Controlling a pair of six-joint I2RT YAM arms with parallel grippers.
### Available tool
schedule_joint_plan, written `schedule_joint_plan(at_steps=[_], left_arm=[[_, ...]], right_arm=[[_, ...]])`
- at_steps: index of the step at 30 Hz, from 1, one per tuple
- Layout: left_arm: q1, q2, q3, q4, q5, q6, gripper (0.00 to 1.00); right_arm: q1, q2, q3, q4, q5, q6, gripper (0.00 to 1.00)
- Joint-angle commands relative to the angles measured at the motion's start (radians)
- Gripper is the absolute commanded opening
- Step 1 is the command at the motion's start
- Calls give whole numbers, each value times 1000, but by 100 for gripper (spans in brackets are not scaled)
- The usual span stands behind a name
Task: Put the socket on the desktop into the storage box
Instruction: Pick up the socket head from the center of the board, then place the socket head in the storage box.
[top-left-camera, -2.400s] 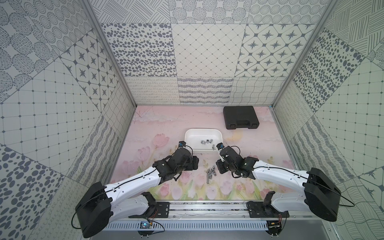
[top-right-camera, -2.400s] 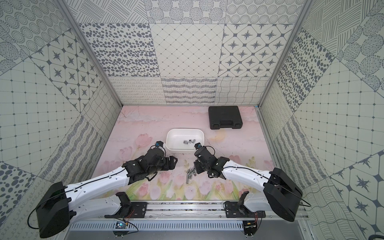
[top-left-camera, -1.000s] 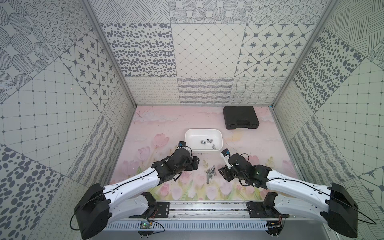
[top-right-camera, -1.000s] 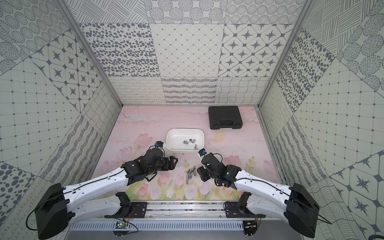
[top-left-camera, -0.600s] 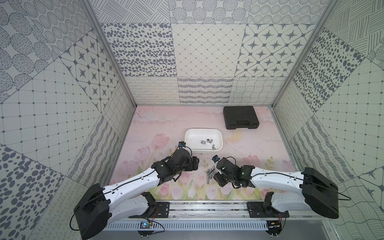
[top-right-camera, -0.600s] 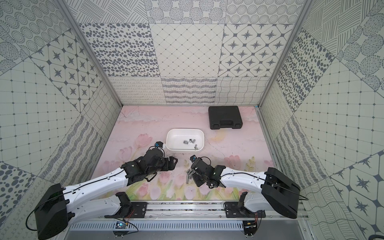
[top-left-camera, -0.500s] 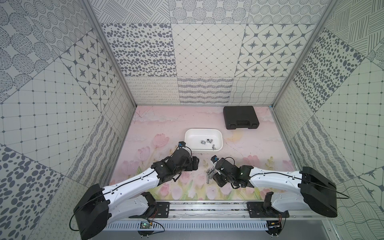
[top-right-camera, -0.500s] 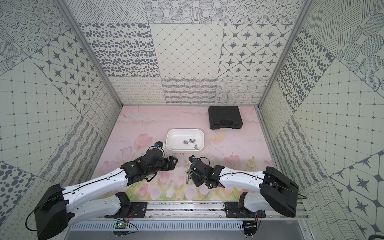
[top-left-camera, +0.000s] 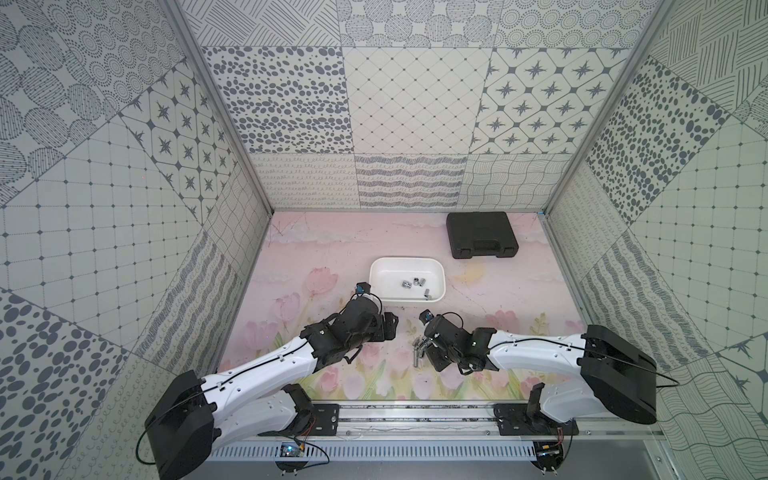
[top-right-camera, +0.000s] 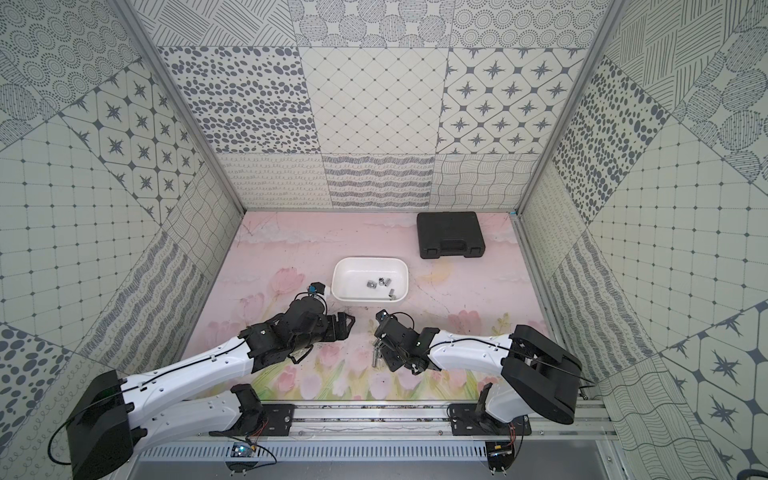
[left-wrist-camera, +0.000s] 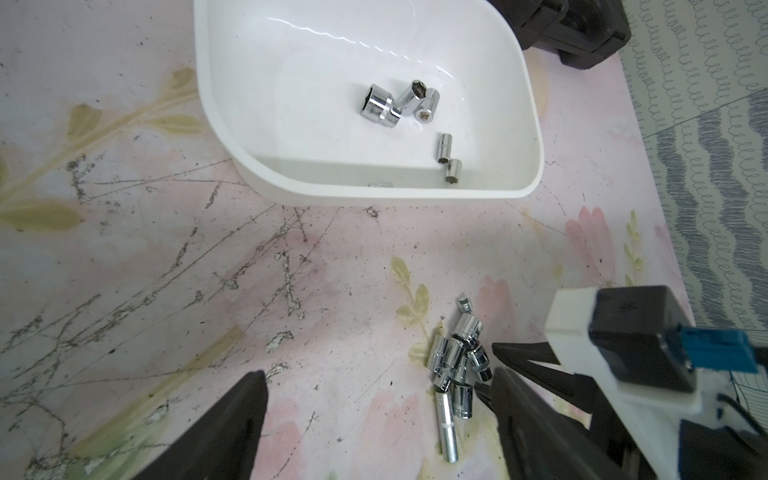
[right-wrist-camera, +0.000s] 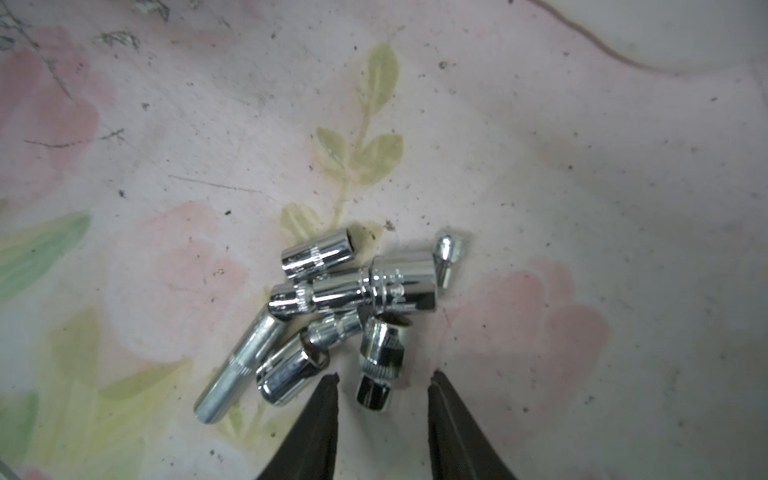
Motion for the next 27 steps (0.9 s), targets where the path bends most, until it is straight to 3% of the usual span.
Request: schedule_joint_plan(at_steps=[1, 13, 18, 27], left_arm=[[-3, -6, -7, 23, -6, -7, 89], [-2, -10, -8, 23, -5, -9, 89], [-4, -9, -8, 22, -4, -9, 89], [-5, -12, -6, 19, -12, -2, 89]], right_arm=[[4, 15, 25, 17, 17, -5, 38], [4, 55, 42, 1, 22, -3, 28], [4, 41, 40, -10, 27, -3, 18], [4, -148, -20, -35, 26, -9, 13]])
